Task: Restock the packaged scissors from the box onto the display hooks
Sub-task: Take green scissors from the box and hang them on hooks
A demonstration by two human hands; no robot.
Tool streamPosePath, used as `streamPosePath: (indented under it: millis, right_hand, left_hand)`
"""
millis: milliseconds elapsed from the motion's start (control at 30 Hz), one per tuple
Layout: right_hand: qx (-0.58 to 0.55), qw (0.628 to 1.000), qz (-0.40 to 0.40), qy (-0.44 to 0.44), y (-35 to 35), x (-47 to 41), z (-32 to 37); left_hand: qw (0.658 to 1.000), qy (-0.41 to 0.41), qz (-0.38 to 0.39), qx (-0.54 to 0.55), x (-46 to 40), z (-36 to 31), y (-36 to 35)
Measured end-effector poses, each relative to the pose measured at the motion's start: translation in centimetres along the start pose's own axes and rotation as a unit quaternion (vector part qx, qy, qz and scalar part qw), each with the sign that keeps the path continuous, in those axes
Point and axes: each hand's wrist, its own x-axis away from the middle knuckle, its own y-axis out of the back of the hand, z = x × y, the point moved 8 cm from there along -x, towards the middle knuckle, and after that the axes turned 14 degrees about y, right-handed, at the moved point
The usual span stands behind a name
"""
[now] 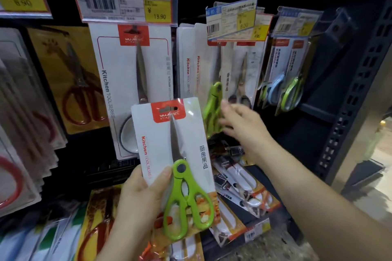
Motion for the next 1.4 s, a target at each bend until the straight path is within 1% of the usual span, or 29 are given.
streamPosePath:
  millis: [33, 67, 100, 167, 267, 333, 433, 500, 567, 633, 700, 867, 1000, 1133, 1300, 1400]
  right_hand:
    - [-0.056, 0.997, 0.047, -0.025, -0.9, 1.5, -0.5]
    - [-0.101, 0.991, 0.077, -0.040, -1.5, 2.8, -0.8]
    - [-0.115, 0.988, 0.093, -0.044, -1.6, 3.6, -1.1]
    - [-0.090, 0.988, 0.118, -0.049, -1.3, 4.9, -2.0]
    - [-0.124, 0.986, 0.092, -0.066, -0.5, 5.8, -2.7]
    - [-0.159, 0.985, 0.054, -0.048, 0.4, 5.1, -2.0]
    - [-0.188, 0.982, 0.028, -0.011, 1.4, 2.5, 0.1]
    - [-0.202, 0.979, 0.026, 0.004, 1.8, 0.7, 1.5]
    - [-0.229, 0.973, 0.026, 0.017, 1.9, -1.0, 2.8]
    - [-0.241, 0.970, 0.019, 0.036, 2.0, -2.4, 3.9]
    - [-0.237, 0.970, 0.008, 0.045, 2.1, -3.5, 4.6]
    - [-0.225, 0.974, -0.006, 0.022, 1.9, -4.8, 4.3]
    - [-0.236, 0.970, -0.025, 0.040, 2.4, -5.0, 3.7]
    - [-0.259, 0.964, -0.040, 0.037, 2.5, -5.0, 2.9]
    - [-0.189, 0.977, -0.058, 0.079, 2.6, -5.4, 4.2]
    - [-0.179, 0.978, -0.063, 0.085, 2.7, -5.4, 4.3]
  left_hand:
    - [1.000, 0.002, 0.005, -0.001, 0.0, 0.2, -0.5]
    - [1.000, 0.003, 0.010, -0.002, 0.1, 0.4, -1.1]
    - [1.000, 0.005, 0.014, -0.006, 0.1, 0.6, -1.7]
    - [1.000, 0.005, 0.025, -0.015, 0.1, 0.8, -3.0]
    - [0.999, 0.005, 0.034, -0.013, 0.2, 0.5, -4.7]
    - [0.999, -0.005, 0.035, -0.009, 0.2, -0.7, -5.8]
    - [0.999, -0.046, 0.013, 0.007, -0.5, -3.7, -7.0]
    - [0.997, -0.069, 0.004, 0.018, -0.8, -6.0, -7.8]
    - [0.994, -0.110, -0.004, 0.023, -1.0, -8.3, -8.6]
    - [0.988, -0.147, -0.035, 0.025, -1.1, -10.2, -9.0]
    - [0.984, -0.167, -0.063, 0.024, -1.5, -11.4, -9.2]
    - [0.982, -0.163, -0.099, 0.013, -2.8, -12.1, -9.1]
    - [0.978, -0.183, -0.098, -0.011, -2.3, -12.4, -9.4]
    - [0.969, -0.221, -0.095, -0.051, -1.8, -13.1, -10.3]
    - [0.966, -0.228, -0.118, -0.025, -2.3, -13.0, -9.3]
    - [0.964, -0.233, -0.124, -0.025, -2.4, -12.7, -9.3]
